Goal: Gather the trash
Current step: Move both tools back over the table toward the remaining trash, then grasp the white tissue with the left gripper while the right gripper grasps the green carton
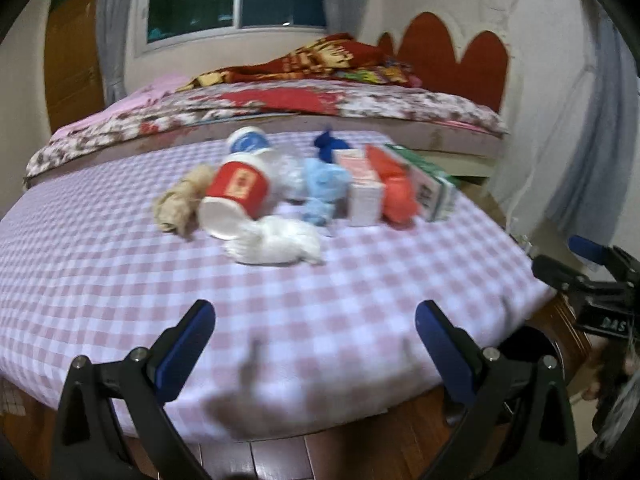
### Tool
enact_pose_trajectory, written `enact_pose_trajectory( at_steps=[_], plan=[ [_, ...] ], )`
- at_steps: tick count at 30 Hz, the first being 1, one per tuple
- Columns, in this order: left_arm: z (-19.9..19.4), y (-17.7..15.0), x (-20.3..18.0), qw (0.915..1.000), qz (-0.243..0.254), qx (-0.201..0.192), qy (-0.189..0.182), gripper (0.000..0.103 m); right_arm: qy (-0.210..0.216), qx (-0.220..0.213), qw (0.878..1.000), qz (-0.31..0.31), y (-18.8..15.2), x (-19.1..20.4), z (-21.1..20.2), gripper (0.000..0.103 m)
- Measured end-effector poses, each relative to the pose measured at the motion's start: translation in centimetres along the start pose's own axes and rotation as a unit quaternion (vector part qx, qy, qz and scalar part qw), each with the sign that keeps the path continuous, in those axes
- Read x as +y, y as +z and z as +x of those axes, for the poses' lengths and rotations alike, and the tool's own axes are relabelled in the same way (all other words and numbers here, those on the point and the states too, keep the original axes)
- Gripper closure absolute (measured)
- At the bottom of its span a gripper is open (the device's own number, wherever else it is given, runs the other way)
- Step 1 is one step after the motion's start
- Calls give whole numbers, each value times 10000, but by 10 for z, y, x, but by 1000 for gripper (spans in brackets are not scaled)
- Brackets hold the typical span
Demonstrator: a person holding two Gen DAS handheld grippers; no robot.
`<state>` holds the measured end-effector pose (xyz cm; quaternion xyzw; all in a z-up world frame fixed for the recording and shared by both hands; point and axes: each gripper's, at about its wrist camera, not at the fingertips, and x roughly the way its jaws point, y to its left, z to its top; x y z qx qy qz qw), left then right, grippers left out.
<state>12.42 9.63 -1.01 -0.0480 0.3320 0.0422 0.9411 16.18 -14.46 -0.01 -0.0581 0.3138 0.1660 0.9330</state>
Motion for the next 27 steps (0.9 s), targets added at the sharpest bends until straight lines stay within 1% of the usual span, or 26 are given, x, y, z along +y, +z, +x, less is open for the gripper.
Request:
enact_pose_trajectory(
  at_steps=[3,7,10,11,14,15,19,22,23,25,26,27],
  plan=[
    [16,7,13,9999,-118,92,57,3,-67,206,9997,-92,10,8,13,1],
    [41,20,19,9995,-213,210,70,5,44,180,9995,-248,27,17,35,1],
    [56,26,17,9991,-270,296,97,7,61,247,9995,-164,37,15,55,1],
    [58,27,17,9990,-296,305,96,7,77,262,9995,-129,40,13,62,3],
    [70,31,20,9982,-438,386,96,7,146,396,9991,67,51,7,87,17],
    [75,32,21,9979,-483,428,95,7,160,412,9989,121,53,6,92,19],
    [87,34,21,9972,-500,533,158,7,234,446,9985,232,62,2,111,20],
    [94,37,22,9967,-524,591,198,7,294,505,9978,324,66,0,123,26],
    [95,37,22,9965,-532,604,204,7,341,523,9974,360,66,0,125,30],
    [98,39,23,9961,-561,657,169,16,401,543,9969,393,67,1,130,35],
    [99,39,23,9959,-555,693,151,19,425,550,9968,398,67,1,131,40],
    [99,39,24,9960,-549,696,103,23,459,555,9966,403,67,2,132,47]
  ],
)
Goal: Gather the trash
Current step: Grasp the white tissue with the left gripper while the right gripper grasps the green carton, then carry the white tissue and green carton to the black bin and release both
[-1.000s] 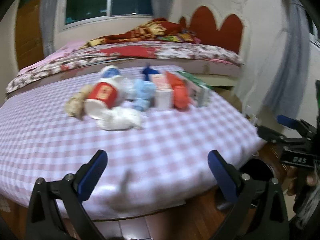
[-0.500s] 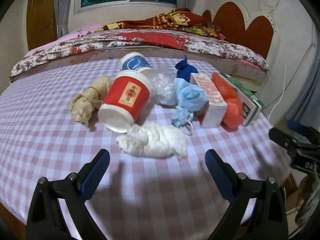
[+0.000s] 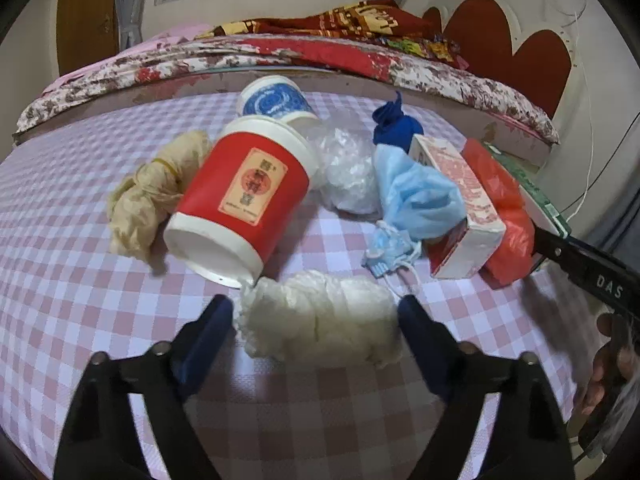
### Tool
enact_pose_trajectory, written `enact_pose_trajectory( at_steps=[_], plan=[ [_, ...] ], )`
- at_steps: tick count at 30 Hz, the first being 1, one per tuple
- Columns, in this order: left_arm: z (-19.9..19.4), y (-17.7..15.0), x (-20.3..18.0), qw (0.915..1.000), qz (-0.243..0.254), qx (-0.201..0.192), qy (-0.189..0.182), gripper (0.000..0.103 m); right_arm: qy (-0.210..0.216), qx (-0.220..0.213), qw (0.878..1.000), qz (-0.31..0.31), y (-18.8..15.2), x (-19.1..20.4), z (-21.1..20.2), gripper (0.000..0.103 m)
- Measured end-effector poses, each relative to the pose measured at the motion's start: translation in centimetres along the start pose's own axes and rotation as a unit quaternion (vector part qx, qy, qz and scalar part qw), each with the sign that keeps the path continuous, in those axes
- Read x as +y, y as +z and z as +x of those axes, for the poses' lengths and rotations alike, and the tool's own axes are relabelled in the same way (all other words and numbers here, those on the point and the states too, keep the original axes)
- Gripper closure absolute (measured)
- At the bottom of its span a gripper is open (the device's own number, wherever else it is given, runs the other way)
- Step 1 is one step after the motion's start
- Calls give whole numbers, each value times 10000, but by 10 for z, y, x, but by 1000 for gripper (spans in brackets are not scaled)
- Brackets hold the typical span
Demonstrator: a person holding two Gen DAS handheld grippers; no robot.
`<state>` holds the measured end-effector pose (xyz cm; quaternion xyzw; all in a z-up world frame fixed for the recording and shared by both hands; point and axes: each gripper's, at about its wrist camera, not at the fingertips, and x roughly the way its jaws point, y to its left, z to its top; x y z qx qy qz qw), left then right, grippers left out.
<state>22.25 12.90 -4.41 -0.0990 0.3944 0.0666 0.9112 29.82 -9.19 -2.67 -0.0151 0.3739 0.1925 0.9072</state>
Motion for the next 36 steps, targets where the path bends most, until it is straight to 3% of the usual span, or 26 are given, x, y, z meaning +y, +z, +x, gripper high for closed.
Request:
enact_pose_trajectory(
  at_steps=[3,6,20,36],
  plan=[
    [-2,-1,0,9999,87,-24,-143,40,80,56,9999,-73,-1,3,2,62],
    [-8,-2,0,9996,145,-88,-234,46,115,26,9999,-125,-1,2,-1,62],
    [-55,-15,-15,9970,380,-549,-403,48,-91,-385,9986,-338,-19,-13,-63,64],
    [-93,-42,-94,9877,971,-650,-1034,48,-540,-670,9963,43,-69,-74,-156,63]
  ],
)
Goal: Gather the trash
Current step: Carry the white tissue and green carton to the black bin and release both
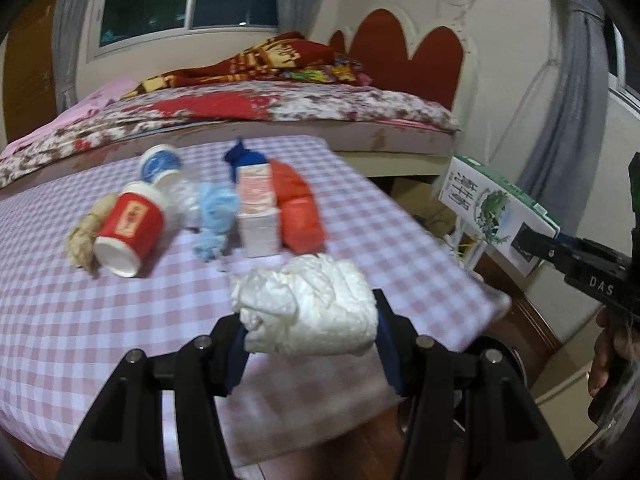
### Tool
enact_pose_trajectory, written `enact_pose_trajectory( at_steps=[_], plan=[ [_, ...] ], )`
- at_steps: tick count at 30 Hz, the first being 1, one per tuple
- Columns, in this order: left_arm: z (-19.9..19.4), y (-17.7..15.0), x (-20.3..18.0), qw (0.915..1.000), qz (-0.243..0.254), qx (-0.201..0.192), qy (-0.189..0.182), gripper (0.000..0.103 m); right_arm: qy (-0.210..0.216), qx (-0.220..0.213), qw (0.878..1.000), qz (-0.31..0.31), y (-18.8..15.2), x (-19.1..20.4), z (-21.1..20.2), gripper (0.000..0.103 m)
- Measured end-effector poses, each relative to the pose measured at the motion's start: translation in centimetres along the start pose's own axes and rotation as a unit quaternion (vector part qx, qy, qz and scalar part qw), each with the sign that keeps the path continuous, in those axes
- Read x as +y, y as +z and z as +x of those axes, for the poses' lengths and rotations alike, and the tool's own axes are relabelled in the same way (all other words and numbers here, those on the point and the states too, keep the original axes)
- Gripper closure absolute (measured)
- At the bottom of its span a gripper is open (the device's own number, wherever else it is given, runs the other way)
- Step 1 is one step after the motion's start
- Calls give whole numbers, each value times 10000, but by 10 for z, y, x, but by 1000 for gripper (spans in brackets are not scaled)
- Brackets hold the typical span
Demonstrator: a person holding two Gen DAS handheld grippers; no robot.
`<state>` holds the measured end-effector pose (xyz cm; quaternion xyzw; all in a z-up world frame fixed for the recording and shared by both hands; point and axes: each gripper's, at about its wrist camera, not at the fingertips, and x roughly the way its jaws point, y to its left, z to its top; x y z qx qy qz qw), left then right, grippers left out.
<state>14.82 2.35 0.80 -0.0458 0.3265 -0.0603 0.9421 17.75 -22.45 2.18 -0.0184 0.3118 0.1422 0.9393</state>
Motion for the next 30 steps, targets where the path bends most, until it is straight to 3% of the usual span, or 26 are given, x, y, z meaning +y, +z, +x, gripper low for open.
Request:
enact_pose_trajectory(
  at_steps=[17,26,30],
  plan=[
    [2,-19,-104,9934,798,209,-794,48,-465,277,9980,332,-69,-85,-48,63],
    [19,-39,-167,9808,1307,568,-1333,48,-543,533,9961,446,-100,-119,-58,63],
    [32,-54,-193,9696,1511,838,-1733,48,-495,744,9949,467,-115,-128,-56,63]
  ],
)
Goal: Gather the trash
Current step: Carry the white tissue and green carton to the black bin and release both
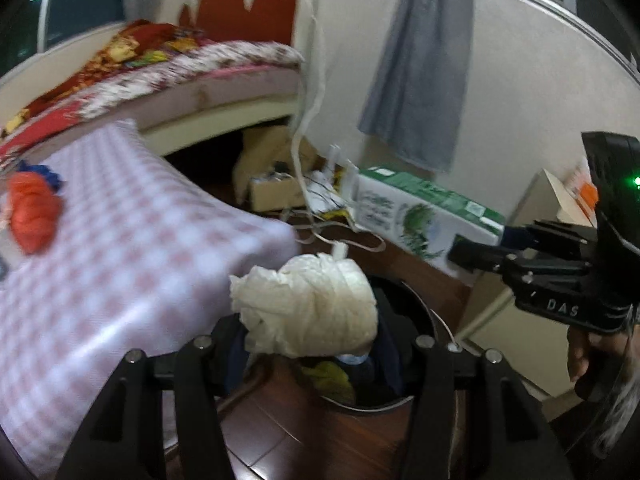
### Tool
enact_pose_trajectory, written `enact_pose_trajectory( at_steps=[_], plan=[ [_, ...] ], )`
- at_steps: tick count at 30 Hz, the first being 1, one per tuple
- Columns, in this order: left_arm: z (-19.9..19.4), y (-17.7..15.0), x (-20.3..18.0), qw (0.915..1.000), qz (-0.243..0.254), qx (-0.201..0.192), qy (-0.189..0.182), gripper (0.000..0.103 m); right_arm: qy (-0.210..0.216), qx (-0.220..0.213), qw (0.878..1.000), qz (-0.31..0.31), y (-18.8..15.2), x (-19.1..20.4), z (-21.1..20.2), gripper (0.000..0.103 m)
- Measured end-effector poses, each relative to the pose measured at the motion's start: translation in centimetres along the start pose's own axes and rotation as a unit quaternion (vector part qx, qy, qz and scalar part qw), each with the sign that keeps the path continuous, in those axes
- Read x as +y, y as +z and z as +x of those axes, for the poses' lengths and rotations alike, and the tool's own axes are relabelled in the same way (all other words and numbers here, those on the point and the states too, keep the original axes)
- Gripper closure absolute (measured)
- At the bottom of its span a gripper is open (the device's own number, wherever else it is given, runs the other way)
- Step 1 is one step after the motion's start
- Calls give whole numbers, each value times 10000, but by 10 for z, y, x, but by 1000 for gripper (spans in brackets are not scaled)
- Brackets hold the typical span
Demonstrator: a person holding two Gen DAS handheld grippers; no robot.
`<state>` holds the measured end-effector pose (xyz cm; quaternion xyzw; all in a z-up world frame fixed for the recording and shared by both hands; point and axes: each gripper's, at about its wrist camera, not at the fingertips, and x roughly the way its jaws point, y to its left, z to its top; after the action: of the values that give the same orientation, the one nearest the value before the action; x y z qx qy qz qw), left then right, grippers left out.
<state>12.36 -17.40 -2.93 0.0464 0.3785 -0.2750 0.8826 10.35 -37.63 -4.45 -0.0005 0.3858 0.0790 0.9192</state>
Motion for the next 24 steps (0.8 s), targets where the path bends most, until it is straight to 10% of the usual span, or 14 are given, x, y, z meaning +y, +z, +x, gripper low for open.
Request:
enact_pose_trajectory(
  at_steps=[16,19,22,24],
  plan=[
    [72,-19,-27,9951,12,889,-438,47,190,923,9955,91,-44,-32,41,63],
    [80,-21,-25,9943,-83,945,-489,30,161,1048,9943,133,-47,-34,55,62],
    [88,-23,-20,9946,-190,971,-309,10,-250,1281,9912,231,-50,-42,71,22],
    [93,-27,-15,9939,-237,1065,-143,5,-462,1467,9876,324,-53,-52,78,17]
  ],
)
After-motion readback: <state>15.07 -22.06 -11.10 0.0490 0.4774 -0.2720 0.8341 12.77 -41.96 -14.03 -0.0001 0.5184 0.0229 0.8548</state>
